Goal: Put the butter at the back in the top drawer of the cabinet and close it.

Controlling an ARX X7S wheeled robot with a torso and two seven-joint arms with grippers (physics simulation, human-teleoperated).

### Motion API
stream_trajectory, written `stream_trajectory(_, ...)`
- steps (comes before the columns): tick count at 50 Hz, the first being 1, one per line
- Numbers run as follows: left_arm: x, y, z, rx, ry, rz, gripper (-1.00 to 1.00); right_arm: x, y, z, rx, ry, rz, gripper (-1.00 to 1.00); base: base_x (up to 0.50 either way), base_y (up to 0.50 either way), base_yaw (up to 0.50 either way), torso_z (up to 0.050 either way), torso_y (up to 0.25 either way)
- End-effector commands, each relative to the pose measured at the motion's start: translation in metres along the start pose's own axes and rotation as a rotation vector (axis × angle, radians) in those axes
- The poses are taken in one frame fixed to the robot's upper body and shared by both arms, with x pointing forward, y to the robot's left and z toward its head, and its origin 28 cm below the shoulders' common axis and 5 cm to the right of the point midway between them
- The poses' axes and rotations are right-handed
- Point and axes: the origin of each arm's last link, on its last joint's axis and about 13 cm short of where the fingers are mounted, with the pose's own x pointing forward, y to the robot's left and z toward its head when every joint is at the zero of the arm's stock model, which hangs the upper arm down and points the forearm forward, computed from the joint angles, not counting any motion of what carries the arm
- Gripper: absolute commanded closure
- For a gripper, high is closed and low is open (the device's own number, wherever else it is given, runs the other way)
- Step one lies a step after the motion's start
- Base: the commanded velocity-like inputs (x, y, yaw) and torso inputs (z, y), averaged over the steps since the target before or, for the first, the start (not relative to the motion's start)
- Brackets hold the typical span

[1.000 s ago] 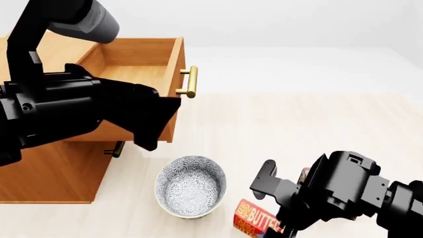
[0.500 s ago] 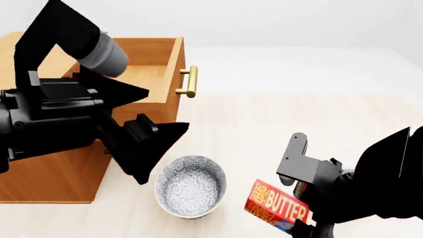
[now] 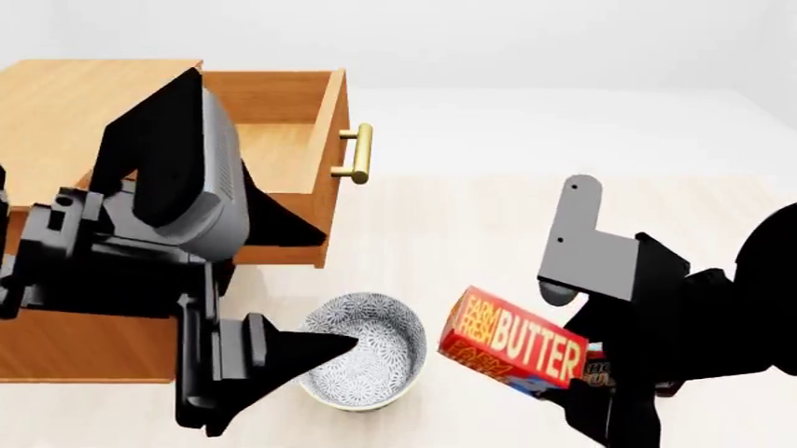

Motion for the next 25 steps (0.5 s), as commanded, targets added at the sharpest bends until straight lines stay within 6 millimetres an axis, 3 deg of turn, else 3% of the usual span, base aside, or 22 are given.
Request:
stream_trajectory(1, 0.004, 0.002, -0.003, 0.072, 0.050, -0.132, -1.00, -0.023, 0.003, 0.016, -0.061, -0.096, -0.056, 1.00, 0.00, 0.00, 0.00, 0.000, 0.000)
stream_trajectory(25, 0.015, -0.006, 0.011, 0.154, 0.006, -0.192, -1.00, -0.017, 0.015, 0.041, -0.159, -0.123, 0.002, 1.00, 0.00, 0.00, 0.00, 0.001, 0.000)
